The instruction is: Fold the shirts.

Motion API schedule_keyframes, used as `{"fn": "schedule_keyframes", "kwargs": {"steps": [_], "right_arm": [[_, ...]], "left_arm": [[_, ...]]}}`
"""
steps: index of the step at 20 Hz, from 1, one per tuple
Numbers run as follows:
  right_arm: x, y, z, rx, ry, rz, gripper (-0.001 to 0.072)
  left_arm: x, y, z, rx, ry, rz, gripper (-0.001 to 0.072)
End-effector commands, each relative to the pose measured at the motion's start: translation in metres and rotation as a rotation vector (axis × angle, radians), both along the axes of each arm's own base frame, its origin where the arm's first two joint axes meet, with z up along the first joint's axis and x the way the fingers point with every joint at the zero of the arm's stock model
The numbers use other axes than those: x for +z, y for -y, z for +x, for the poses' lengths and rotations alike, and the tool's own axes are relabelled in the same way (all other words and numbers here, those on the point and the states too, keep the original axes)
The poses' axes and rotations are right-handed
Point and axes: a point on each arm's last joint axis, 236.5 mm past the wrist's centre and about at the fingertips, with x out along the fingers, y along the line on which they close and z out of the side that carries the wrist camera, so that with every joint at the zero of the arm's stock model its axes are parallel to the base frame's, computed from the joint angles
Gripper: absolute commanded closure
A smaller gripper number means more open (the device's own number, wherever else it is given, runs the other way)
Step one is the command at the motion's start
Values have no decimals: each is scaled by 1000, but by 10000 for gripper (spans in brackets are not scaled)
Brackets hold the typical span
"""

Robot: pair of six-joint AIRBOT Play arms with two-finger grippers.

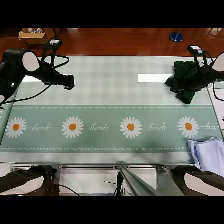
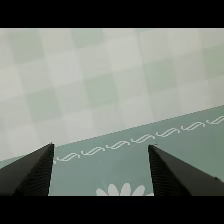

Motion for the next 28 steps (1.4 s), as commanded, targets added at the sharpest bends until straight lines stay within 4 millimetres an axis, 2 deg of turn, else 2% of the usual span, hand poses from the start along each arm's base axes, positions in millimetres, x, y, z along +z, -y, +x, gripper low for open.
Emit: {"fn": "schedule_keyframes", "kwargs": {"steps": [1,6,7,9,11,13,16,20,25,28], "right_arm": [[3,0,8,-3,34,2,114],[14,2,35,-15,157,-3,115],[21,7,48,-20,221,-24,127],[43,27,79,-85,379,-85,128],[70,53,104,-194,530,-118,128],[78,84,116,-293,560,-117,128],[75,139,126,-405,531,-135,127],[61,188,136,-534,491,-83,127],[13,221,127,-719,373,66,126],[-8,216,130,-781,330,194,125]], "left_arm": [[0,1,1,-1,4,-1,-13],[-4,1,1,1,-8,1,-13],[-8,1,-4,16,-38,-4,-13],[-10,8,1,10,-23,-21,-12],[-14,7,-3,5,-46,-14,-13],[-11,8,6,9,-9,-23,-13],[-7,9,13,8,26,-28,-13],[-7,2,15,4,34,8,-12],[-7,2,15,4,34,8,-12],[-7,2,15,4,34,7,-12]]}}
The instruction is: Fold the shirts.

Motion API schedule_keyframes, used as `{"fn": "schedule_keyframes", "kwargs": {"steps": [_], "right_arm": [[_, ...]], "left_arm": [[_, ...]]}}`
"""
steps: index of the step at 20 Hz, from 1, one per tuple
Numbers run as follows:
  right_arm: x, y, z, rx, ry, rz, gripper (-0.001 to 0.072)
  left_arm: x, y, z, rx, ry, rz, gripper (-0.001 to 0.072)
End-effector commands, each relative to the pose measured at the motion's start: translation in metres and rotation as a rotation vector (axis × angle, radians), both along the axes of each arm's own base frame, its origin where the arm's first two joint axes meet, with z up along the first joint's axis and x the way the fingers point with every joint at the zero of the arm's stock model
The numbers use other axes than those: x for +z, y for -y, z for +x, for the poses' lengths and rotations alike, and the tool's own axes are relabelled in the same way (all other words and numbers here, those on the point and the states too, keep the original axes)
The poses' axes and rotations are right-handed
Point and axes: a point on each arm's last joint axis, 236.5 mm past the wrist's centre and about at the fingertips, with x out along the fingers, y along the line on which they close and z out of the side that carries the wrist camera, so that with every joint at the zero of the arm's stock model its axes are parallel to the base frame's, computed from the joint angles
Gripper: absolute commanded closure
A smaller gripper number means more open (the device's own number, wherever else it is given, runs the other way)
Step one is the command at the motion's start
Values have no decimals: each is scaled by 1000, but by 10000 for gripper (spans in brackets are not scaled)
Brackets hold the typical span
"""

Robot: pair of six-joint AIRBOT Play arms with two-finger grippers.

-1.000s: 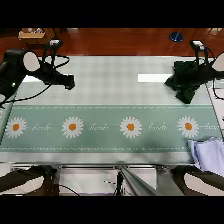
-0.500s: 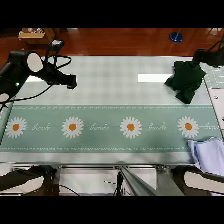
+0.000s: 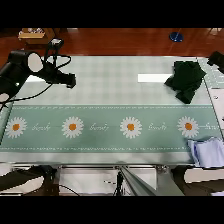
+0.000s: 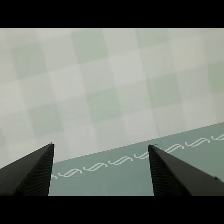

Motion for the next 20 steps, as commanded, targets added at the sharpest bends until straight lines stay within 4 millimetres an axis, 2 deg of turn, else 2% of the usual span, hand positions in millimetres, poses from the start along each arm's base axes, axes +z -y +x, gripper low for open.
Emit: {"fn": "schedule_keyframes", "kwargs": {"steps": [1,5,7,11,12,13,14,15,17,19,20], "right_arm": [[-26,-7,4,-39,1,164,123],[-55,-42,25,-4,-2,265,122],[-62,-58,38,6,22,298,122],[-86,-80,49,15,7,322,128],[-93,-85,51,11,0,335,184],[-93,-87,54,10,10,341,436],[-88,-88,59,1,40,351,687],[-78,-88,65,-6,81,363,688],[-42,-84,73,8,170,343,688],[10,-82,73,68,261,255,689],[41,-83,69,103,306,211,689]], "left_arm": [[0,0,0,0,1,1,-12],[0,0,0,0,1,1,-12],[0,0,0,0,1,1,-11],[0,0,0,0,0,0,-11],[0,0,0,0,0,0,-11],[0,0,0,0,0,1,-11],[0,0,0,0,0,1,-11],[0,0,0,0,0,1,-11],[1,0,0,0,2,1,-10],[8,0,0,0,4,0,-7],[15,0,-1,-1,4,0,32]]}}
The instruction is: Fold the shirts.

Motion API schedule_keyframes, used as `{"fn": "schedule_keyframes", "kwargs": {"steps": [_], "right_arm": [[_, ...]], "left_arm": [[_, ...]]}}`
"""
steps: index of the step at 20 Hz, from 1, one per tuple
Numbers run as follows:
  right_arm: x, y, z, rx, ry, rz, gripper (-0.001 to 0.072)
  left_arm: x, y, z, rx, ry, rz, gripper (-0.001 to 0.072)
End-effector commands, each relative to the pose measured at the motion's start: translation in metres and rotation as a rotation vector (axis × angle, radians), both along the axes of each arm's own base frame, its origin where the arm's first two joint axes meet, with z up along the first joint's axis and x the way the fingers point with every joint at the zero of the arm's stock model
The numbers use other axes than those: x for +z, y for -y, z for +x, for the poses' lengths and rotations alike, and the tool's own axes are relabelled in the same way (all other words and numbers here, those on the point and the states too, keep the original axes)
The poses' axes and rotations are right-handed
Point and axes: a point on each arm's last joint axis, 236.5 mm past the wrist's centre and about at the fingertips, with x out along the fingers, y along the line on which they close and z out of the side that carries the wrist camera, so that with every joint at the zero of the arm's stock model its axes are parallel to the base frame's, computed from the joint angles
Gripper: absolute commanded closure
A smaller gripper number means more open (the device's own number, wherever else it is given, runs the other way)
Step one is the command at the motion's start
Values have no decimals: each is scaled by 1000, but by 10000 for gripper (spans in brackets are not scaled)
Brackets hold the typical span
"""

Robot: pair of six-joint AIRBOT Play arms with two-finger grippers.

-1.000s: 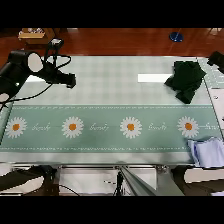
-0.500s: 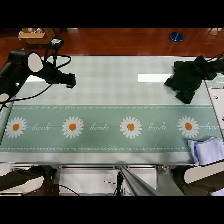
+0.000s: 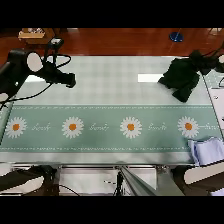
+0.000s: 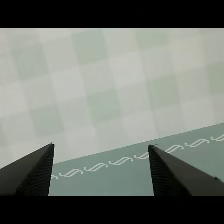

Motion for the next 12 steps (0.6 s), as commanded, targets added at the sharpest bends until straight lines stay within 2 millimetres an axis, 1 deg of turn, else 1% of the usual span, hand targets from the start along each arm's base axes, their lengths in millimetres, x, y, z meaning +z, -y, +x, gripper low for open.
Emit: {"fn": "schedule_keyframes", "kwargs": {"steps": [1,2,3,5,7,9,10,12], "right_arm": [[93,-3,-5,58,179,-131,689],[126,-6,-13,78,231,-176,689],[164,-12,-24,97,292,-223,689],[233,-24,-50,119,412,-301,689],[303,-41,-87,129,543,-370,689],[365,-54,-128,117,674,-415,690],[396,-61,-153,106,747,-432,690],[448,-77,-202,90,877,-457,690]], "left_arm": [[18,-1,-3,-2,-6,2,153],[30,-1,-5,-4,-6,3,257],[44,-1,-6,-24,-1,10,264],[82,-1,-7,-53,44,14,264],[134,-1,-6,-52,142,-8,264],[193,1,-11,-54,271,-44,262],[224,0,-17,-56,341,-63,253],[280,3,-38,-71,468,-124,253]]}}
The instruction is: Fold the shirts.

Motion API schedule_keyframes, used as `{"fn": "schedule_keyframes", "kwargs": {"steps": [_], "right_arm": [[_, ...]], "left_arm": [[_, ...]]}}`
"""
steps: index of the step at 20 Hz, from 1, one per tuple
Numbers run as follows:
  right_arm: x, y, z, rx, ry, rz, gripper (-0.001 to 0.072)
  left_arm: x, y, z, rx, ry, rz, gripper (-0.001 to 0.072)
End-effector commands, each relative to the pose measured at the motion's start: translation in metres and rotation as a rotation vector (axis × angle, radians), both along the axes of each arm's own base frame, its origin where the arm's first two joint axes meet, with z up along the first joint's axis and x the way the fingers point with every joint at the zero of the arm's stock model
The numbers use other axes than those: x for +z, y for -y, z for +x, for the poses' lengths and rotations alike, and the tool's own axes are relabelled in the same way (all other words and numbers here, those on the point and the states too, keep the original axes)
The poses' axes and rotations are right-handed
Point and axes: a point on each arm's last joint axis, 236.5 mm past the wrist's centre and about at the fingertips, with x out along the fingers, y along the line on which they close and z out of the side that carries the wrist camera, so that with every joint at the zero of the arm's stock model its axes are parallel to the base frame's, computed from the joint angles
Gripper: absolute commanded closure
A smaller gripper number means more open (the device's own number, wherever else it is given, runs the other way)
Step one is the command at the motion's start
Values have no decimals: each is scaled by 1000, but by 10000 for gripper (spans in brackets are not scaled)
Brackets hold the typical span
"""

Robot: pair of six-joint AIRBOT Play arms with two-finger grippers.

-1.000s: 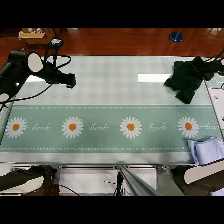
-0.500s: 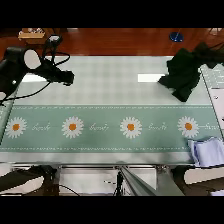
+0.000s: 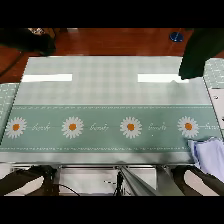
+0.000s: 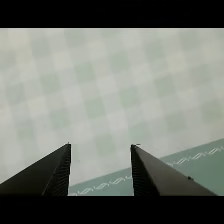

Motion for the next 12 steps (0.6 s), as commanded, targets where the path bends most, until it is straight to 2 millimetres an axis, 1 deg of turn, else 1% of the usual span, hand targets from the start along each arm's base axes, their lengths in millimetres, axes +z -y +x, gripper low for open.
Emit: {"fn": "schedule_keyframes", "kwargs": {"steps": [1,2,3,4,5,7,8,9,10,12], "right_arm": [[94,-29,-90,9,234,-68,690],[114,-38,-113,14,283,-89,690],[131,-46,-134,21,324,-108,690],[147,-54,-155,29,361,-130,690],[160,-62,-172,37,391,-146,690],[178,-73,-197,53,433,-166,690],[180,-78,-202,65,432,-171,690],[176,-82,-202,81,412,-173,690],[166,-83,-198,93,369,-181,690],[131,-86,-176,135,225,-189,690]], "left_arm": [[97,4,-41,-42,203,-93,253],[117,6,-56,-59,250,-122,250],[135,7,-71,-74,292,-148,229],[151,9,-88,-93,328,-174,228],[163,11,-106,-112,358,-203,228],[183,15,-136,-152,408,-248,228],[191,17,-149,-171,428,-268,228],[196,18,-160,-185,439,-279,228],[196,18,-168,-193,437,-279,228],[186,15,-181,-201,394,-259,229]]}}
